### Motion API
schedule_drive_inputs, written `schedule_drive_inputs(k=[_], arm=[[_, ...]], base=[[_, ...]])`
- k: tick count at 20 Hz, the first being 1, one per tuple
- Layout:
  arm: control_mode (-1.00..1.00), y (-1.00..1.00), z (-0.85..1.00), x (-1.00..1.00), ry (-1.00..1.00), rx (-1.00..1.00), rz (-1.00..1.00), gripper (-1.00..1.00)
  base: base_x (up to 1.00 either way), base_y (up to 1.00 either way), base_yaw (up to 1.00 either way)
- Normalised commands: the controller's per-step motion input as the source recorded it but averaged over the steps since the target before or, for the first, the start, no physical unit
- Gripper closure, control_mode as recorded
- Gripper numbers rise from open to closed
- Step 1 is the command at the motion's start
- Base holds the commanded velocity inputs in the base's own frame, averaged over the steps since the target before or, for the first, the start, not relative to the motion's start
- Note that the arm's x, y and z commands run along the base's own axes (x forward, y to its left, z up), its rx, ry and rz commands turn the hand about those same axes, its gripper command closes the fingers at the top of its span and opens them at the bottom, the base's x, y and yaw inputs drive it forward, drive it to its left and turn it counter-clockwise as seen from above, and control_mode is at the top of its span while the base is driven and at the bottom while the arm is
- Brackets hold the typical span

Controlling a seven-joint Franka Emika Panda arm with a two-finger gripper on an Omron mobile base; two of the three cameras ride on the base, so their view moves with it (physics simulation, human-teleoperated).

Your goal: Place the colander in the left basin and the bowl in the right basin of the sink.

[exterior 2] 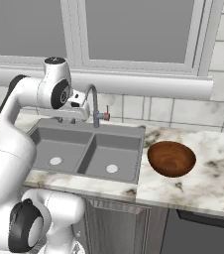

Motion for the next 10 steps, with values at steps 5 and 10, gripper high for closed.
schedule_drive_inputs(k=[5,10], arm=[[-1.00,-0.18,0.00,0.00,0.00,0.00,0.01,-1.00],[-1.00,-0.52,0.00,0.00,-0.06,0.00,0.02,-1.00]], base=[[0.00,0.00,0.00],[0.00,0.00,0.00]])
